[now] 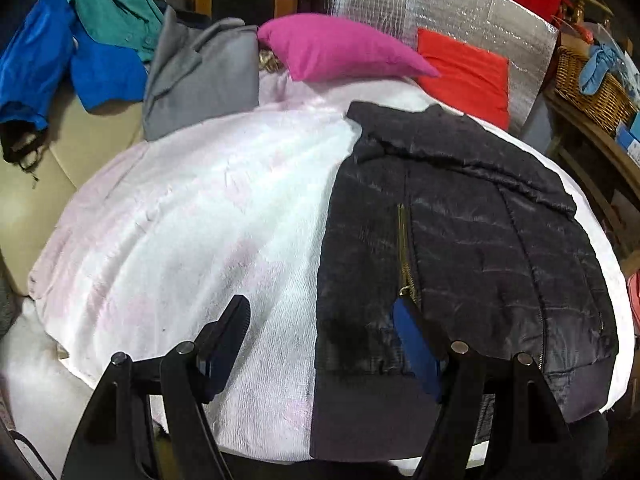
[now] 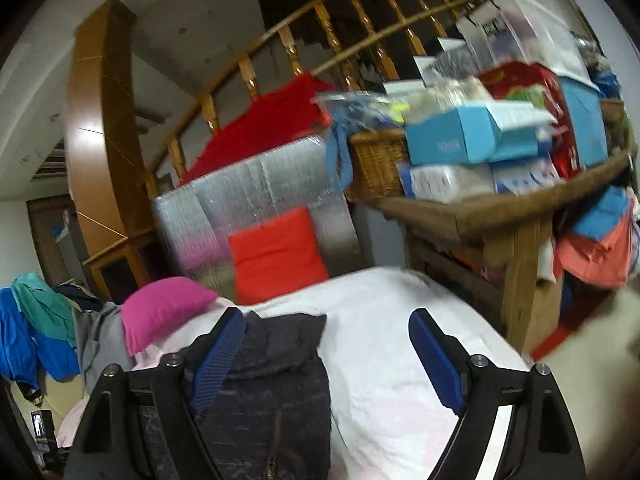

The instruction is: Fold large clothes

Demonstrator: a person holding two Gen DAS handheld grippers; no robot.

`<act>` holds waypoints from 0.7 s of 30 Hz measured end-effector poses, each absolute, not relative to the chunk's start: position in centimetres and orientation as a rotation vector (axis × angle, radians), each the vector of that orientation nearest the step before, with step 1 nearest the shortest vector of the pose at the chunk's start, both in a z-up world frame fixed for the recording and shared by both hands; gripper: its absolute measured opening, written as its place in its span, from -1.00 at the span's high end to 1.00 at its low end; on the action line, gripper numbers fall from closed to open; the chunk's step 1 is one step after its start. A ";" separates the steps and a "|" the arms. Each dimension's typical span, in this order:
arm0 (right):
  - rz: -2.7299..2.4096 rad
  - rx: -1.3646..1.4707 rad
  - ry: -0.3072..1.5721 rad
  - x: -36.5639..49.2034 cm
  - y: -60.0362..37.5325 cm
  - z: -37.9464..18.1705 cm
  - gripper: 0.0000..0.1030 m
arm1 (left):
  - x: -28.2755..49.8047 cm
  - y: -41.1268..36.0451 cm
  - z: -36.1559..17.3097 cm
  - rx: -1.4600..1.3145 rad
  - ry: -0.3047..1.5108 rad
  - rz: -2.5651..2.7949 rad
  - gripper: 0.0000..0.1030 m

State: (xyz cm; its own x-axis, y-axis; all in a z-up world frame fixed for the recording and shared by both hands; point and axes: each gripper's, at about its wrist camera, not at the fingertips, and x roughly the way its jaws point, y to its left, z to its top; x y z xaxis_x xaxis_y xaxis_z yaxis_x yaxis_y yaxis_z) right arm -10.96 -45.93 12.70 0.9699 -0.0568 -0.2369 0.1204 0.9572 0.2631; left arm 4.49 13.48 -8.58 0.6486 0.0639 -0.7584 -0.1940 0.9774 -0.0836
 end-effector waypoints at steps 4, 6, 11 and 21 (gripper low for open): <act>-0.014 0.275 0.290 -10.1 -44.0 12.3 -0.73 | 3.9 12.7 -7.7 -0.135 0.834 0.149 -0.45; 0.032 0.270 0.379 -9.1 -42.6 10.4 -0.73 | 3.8 12.2 -7.6 -0.120 0.839 0.153 -0.45; 0.103 0.286 0.567 -7.5 -40.1 4.5 -0.73 | 3.4 11.6 -7.5 -0.094 0.849 0.156 -0.46; 0.131 0.284 0.675 -7.0 -38.4 -0.6 -0.73 | 3.1 11.5 -8.1 -0.083 0.874 0.174 -0.46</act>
